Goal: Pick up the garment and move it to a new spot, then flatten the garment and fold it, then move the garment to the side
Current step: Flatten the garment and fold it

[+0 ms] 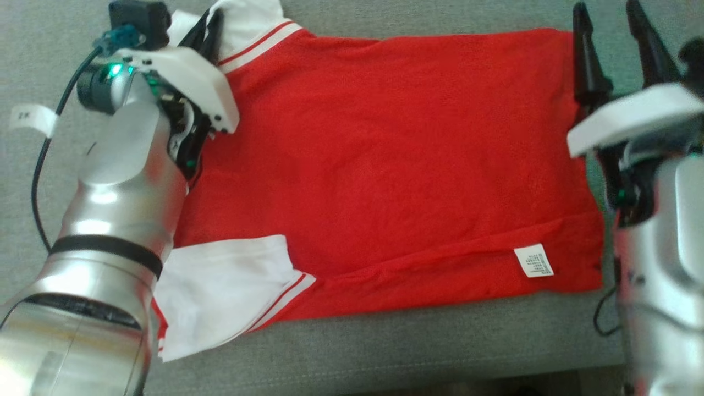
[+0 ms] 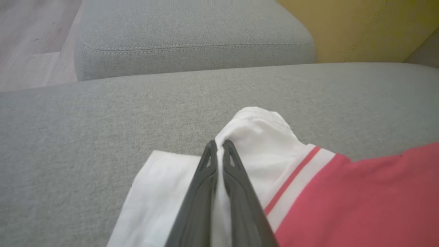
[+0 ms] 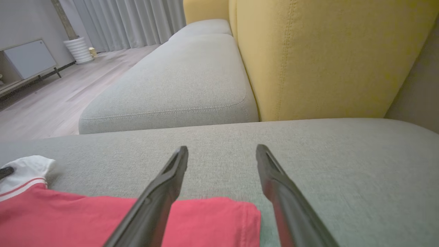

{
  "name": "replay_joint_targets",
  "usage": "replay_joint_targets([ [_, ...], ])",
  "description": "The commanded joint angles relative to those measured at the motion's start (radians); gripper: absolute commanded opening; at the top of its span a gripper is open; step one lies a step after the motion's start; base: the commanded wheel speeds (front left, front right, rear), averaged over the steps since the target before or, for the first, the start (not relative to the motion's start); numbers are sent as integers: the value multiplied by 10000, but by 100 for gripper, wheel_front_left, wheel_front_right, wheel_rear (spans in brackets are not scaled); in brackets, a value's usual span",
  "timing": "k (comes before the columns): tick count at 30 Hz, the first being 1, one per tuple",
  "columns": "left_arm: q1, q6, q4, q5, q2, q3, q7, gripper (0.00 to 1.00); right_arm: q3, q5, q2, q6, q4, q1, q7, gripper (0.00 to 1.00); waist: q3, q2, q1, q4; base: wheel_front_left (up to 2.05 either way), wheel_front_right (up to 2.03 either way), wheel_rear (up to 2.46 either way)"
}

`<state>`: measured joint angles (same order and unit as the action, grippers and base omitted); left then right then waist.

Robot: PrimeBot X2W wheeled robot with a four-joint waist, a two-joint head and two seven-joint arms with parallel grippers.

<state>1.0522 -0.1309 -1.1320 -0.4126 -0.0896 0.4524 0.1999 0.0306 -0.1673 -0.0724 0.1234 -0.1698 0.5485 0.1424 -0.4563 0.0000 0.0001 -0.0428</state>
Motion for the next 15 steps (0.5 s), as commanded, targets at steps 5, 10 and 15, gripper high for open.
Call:
replay_joint_targets([
  [5, 549, 4, 658, -665, -230, 373, 226, 0, -49, 10, -364, 73, -1782, 1244, 592, 100, -40, 0, -1, 290, 0, 0, 0],
  [10, 530, 4, 937, -1257, -368, 916, 309, 0, 174, 246, -573, 73, -3628, 1880, 1361, 100, -105, 0, -1, 485, 0, 0, 0],
  [15, 436, 3, 1385, -1915, -572, 1465, 413, 0, 250, 180, -529, 73, -4496, 2248, 1637, 69, -131, 0, -1, 585, 0, 0, 0],
])
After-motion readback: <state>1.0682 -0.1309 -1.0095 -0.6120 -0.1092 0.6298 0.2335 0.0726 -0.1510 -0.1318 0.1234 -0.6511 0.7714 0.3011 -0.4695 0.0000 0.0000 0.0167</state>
